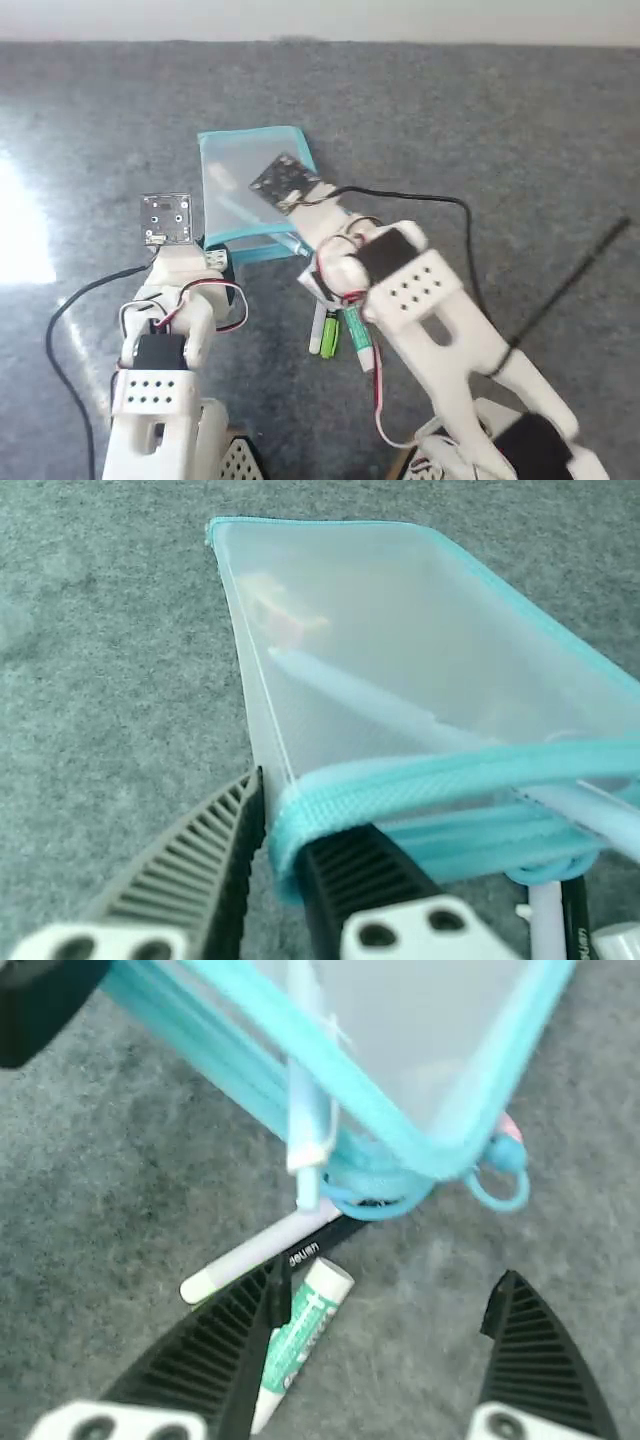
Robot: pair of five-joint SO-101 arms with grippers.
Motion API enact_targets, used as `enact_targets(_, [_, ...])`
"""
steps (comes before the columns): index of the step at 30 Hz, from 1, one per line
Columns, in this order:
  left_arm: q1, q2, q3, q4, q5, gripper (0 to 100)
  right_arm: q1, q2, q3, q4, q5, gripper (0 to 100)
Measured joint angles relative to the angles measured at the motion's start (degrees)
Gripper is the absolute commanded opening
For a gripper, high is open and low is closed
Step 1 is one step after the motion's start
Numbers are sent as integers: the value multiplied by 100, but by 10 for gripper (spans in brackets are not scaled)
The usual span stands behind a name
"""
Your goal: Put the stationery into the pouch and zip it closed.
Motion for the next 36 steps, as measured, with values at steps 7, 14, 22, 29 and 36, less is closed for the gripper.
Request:
enact_targets(7, [0,0,0,0,0,13,-44,730,-624,-325,-26,307])
enact_targets(14, [0,0,0,0,0,13,-44,923,-1600,-62,-26,307])
enact_targets(22, [0,0,0,0,0,13,290,413,-1591,607,97,307])
enact_targets(29, [0,0,0,0,-62,13,554,343,-941,202,105,307])
enact_targets(36, [0,0,0,0,-105,13,9,853,-941,-396,114,307])
